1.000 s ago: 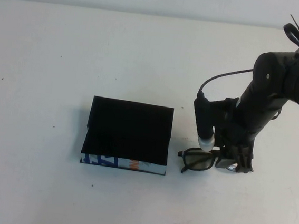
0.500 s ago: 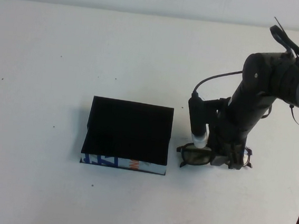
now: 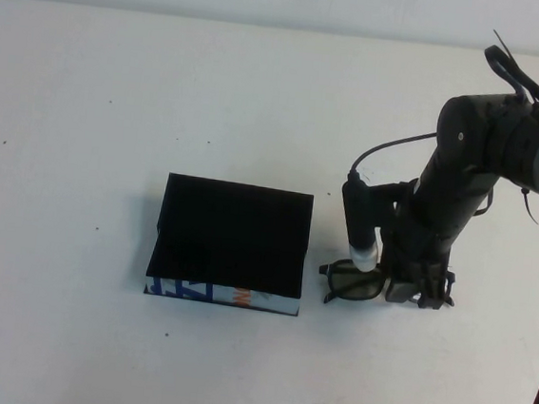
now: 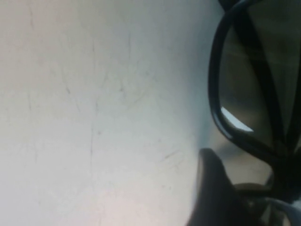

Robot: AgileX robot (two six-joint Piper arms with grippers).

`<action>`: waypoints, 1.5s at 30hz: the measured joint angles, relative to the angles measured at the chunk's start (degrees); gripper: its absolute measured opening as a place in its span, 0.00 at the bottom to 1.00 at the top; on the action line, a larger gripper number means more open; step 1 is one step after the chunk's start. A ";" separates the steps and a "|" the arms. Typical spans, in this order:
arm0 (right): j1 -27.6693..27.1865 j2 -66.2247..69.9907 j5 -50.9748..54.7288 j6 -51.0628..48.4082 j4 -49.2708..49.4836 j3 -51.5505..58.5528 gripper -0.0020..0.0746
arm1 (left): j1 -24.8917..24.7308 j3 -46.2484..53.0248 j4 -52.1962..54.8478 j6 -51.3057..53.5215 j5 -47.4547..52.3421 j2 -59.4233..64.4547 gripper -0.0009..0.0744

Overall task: Return glasses to glasses case
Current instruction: Pick up the glasses from the table, then place the glasses in the glasses case

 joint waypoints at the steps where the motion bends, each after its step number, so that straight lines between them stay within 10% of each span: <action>1: 0.00 0.00 0.14 0.00 0.00 0.00 0.42 | 0.00 0.00 0.00 0.00 0.00 0.00 0.01; 12: 0.00 0.00 2.55 0.63 0.68 0.00 0.11 | 0.00 0.00 0.00 0.00 0.00 0.00 0.01; 28: 10.44 -10.64 10.32 15.27 3.79 -4.01 0.11 | 0.00 0.00 0.00 0.00 0.00 0.00 0.01; 45: 19.08 9.62 10.56 20.14 0.11 -29.28 0.11 | 0.00 0.00 0.00 0.00 0.00 0.00 0.01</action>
